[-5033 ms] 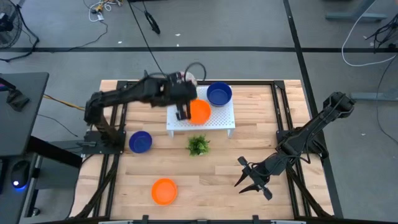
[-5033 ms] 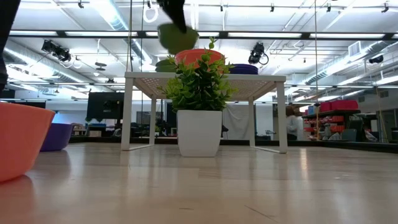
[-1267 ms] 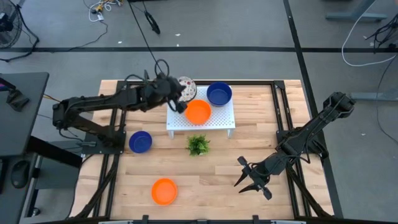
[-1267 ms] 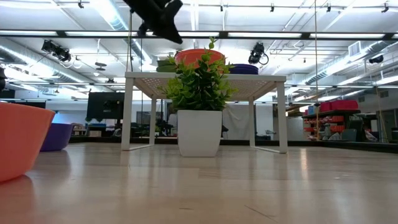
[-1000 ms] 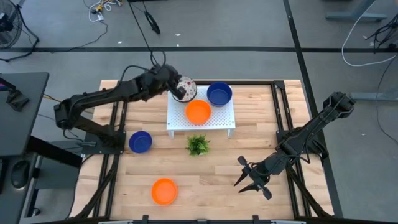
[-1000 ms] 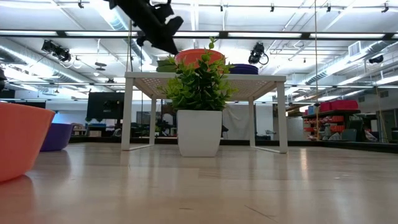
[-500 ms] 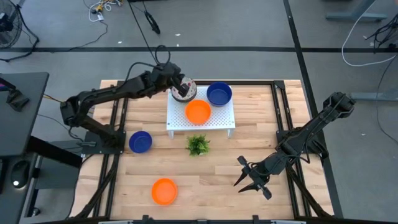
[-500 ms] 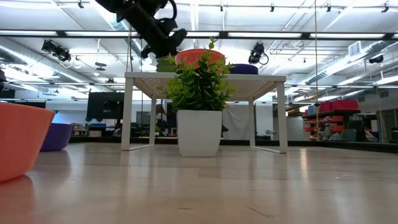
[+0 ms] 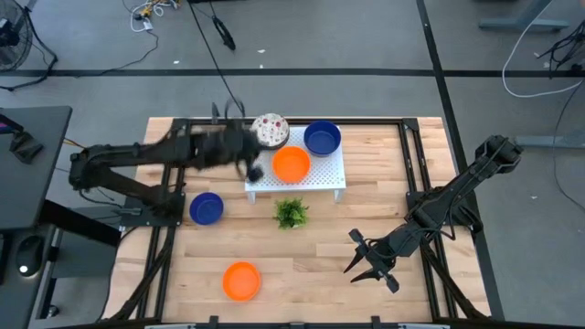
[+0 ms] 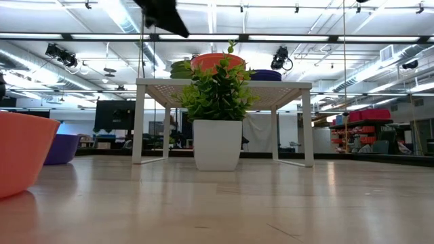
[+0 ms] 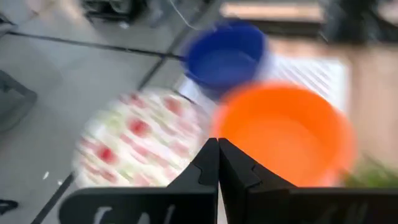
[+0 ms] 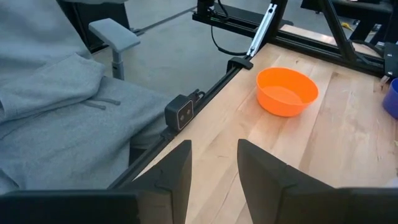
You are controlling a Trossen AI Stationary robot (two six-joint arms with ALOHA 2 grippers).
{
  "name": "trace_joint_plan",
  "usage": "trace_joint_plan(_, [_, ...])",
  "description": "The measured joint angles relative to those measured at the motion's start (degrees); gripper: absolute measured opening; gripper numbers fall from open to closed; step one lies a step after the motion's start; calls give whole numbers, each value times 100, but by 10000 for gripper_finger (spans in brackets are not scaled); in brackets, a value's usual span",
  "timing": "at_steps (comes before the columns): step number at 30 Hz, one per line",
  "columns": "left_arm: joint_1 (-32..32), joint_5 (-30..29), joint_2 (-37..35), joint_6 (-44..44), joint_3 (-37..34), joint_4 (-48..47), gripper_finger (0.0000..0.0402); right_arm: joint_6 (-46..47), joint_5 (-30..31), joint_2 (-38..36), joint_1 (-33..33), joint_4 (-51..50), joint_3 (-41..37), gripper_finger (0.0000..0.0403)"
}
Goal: Pick & Place Mini bowls
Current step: Stack the blue bowl on top of the blue bowl on the shelf
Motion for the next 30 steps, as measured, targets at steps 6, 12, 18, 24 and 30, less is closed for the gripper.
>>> trace_joint_plan(6, [-2222,-1432,-63,-1485,0,-1724,5,-51,2,0,-14,20,0,130])
trace_joint_plan(12, [-4304,-2390,21,-4329,0,-3510,7,-51,4,0,-39,89,0,130])
trace_joint_plan(18, [-5774,-2223,51,-6938,-373,-4592,9,-69,3,0,-77,213,0,130])
trace_joint_plan(24, [-6193,-1434,55,-7701,-1415,-3969,56,-218,10,0,-215,369,0,130])
trace_joint_plan(30, [-6097,-1236,55,-8030,-2282,-3654,179,-223,11,0,-363,365,0,130])
